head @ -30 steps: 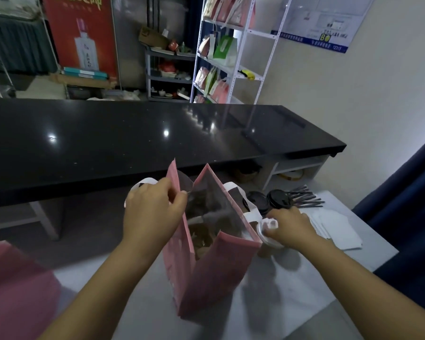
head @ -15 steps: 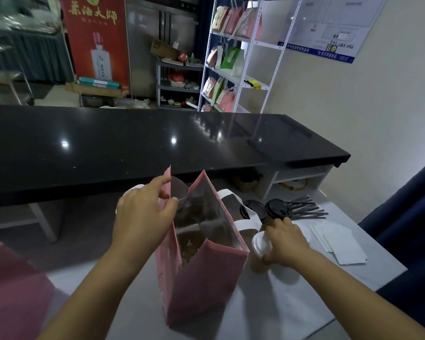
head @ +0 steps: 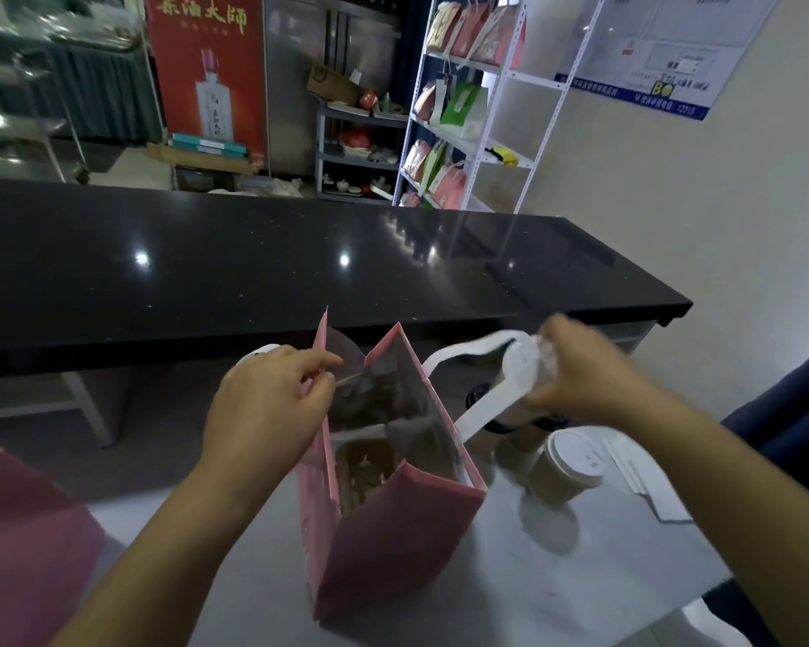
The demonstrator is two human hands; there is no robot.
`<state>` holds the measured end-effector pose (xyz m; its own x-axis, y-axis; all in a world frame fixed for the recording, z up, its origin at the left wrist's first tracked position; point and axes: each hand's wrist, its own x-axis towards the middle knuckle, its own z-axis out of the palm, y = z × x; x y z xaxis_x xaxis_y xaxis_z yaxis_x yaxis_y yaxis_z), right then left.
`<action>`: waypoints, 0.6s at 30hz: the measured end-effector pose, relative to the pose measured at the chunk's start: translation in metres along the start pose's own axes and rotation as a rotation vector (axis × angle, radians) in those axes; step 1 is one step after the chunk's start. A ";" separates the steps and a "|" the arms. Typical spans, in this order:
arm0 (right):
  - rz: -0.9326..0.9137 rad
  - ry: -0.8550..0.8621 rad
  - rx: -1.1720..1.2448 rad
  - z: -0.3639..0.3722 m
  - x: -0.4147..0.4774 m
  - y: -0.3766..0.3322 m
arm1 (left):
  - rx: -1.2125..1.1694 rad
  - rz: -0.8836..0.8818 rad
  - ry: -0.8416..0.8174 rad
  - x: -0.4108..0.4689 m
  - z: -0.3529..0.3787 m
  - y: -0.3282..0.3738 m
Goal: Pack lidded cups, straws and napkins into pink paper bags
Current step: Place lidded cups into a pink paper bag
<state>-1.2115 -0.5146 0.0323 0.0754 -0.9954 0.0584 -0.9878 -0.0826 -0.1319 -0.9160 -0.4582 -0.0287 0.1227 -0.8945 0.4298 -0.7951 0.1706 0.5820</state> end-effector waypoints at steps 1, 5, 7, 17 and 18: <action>-0.034 0.071 -0.031 -0.016 0.005 -0.008 | 0.004 -0.001 -0.003 0.000 -0.001 -0.001; -0.238 0.375 -0.156 -0.065 0.010 -0.053 | 0.027 -0.008 -0.034 0.001 -0.005 -0.006; -0.356 0.381 0.045 -0.077 0.006 -0.082 | 0.030 -0.022 -0.035 0.001 -0.007 -0.009; -0.626 -0.365 -0.381 0.037 0.015 -0.153 | 0.009 -0.040 -0.058 -0.004 -0.017 -0.022; -0.646 -0.379 -0.430 0.053 0.017 -0.153 | 0.005 -0.040 -0.063 -0.005 -0.018 -0.023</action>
<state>-1.0519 -0.5217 0.0012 0.6049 -0.7147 -0.3513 -0.6956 -0.6889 0.2038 -0.8877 -0.4502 -0.0313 0.1167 -0.9247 0.3622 -0.7932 0.1327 0.5944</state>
